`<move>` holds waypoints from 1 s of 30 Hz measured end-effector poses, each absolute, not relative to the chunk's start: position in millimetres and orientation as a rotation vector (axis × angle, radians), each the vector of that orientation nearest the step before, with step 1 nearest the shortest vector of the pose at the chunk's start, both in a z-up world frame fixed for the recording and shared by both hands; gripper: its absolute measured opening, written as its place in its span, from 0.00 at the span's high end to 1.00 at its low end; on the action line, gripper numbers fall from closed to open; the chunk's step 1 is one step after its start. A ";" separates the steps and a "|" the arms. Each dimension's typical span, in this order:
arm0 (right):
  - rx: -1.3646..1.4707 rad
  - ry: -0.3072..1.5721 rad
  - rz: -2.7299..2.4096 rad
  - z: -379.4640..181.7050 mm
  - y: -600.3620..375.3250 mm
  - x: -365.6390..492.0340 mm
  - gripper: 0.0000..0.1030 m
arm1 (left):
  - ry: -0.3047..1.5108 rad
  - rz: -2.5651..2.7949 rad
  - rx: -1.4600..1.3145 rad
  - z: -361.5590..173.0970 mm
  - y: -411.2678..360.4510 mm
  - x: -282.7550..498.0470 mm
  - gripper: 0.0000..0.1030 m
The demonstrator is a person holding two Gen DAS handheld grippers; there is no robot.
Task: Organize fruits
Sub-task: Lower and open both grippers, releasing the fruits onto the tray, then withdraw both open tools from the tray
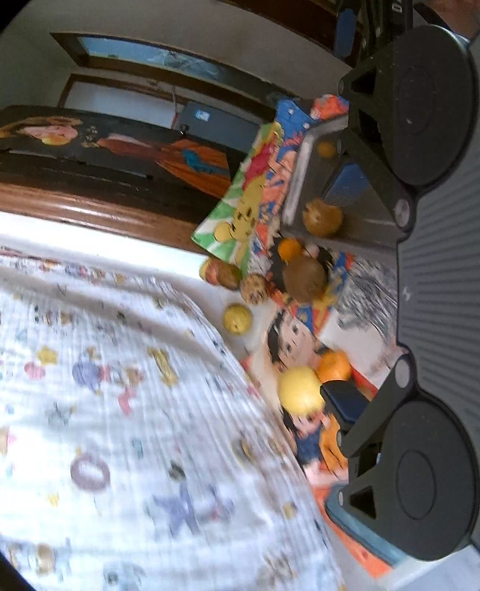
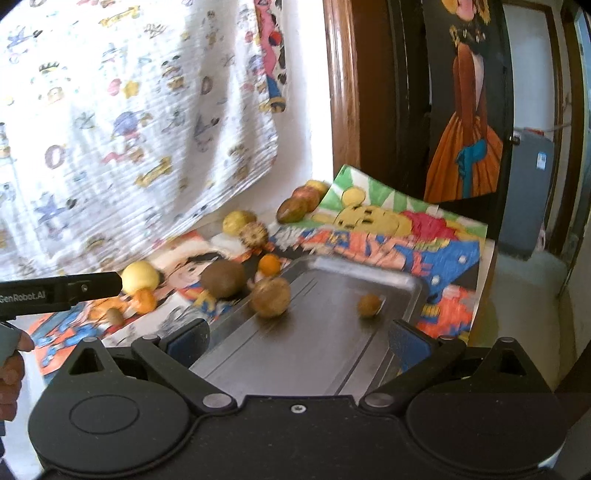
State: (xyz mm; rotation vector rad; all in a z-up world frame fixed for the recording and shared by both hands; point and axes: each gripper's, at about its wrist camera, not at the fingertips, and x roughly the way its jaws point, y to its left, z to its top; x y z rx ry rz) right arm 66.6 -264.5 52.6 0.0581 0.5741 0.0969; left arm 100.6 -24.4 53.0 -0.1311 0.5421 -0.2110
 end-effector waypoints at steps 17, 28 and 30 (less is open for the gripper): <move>-0.016 0.794 0.126 30.6 -217.2 34.9 0.01 | 0.716 -0.050 -0.143 15.4 29.6 66.7 0.00; -0.017 0.852 0.280 34.6 -192.7 50.8 0.01 | 0.747 0.006 -0.135 11.1 45.4 65.6 0.00; -0.014 0.842 0.316 40.5 -186.8 55.8 0.01 | 0.749 0.015 -0.133 11.9 48.4 67.5 0.00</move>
